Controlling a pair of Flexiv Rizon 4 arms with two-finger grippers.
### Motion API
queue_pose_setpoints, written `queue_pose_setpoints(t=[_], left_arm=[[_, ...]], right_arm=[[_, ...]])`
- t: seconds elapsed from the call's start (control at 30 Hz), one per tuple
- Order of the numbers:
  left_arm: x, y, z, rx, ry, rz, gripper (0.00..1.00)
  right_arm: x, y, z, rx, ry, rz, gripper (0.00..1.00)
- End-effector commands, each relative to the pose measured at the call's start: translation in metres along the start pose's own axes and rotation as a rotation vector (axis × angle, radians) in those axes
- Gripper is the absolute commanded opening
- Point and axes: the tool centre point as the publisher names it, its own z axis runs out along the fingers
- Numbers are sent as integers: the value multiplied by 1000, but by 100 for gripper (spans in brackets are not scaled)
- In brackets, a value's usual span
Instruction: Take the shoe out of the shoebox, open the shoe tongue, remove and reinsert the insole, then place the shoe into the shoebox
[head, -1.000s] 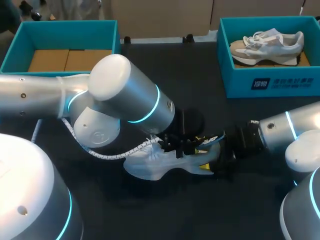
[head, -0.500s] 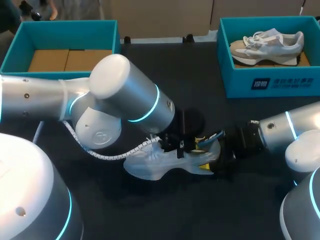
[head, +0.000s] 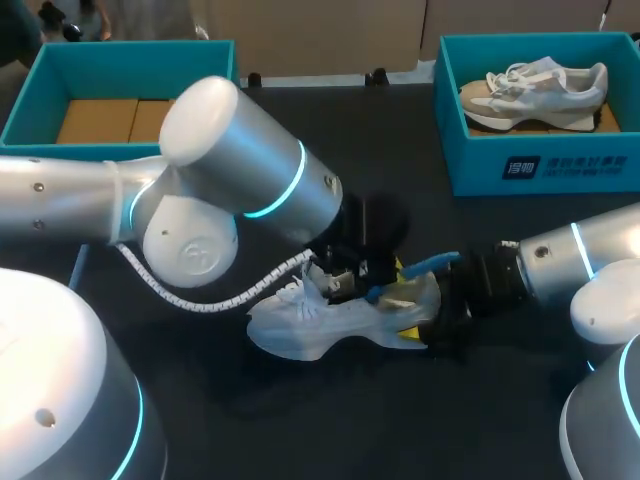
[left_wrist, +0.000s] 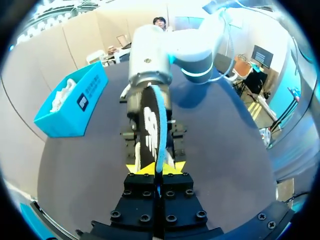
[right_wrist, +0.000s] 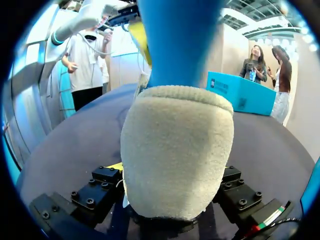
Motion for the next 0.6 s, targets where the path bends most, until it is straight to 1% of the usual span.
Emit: queue_pose_setpoints(t=[0.03,0.13,0.17,0.23,0.47,0.6], left_arm=[[0,-15,-20,-8,33,14,0],[0,-27,-31,2,50,20,0],[0,-32,-36,18,55,22,0],[0,-39,-42,18,52,22,0],[-7,-68,-66,66,71,5,0],[-10,-88,-84,124,75,-1,0]], right_arm=[[-2,-2,3,4,0,1,0],[-2,-2,3,4,0,1,0],[-2,-2,3,4,0,1,0],[-2,-2,3,4,0,1,0],[-2,-2,3,4,0,1,0],[-2,-2,3,4,0,1,0]])
